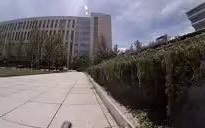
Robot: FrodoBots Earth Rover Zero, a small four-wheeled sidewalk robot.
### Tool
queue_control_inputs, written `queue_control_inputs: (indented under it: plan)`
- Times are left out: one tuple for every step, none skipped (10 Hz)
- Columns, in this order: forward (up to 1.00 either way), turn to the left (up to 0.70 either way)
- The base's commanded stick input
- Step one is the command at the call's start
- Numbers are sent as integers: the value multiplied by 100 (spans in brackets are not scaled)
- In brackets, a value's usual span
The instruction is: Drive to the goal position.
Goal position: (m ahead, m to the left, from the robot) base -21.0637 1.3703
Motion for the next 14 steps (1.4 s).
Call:
queue_control_inputs:
  plan:
    - [10, 0]
    - [10, 0]
    - [10, 0]
    - [10, 0]
    - [10, 0]
    - [10, 0]
    - [10, 0]
    - [10, 0]
    - [10, 0]
    - [10, 0]
    - [10, 0]
    - [10, 0]
    - [10, 0]
    - [10, 0]
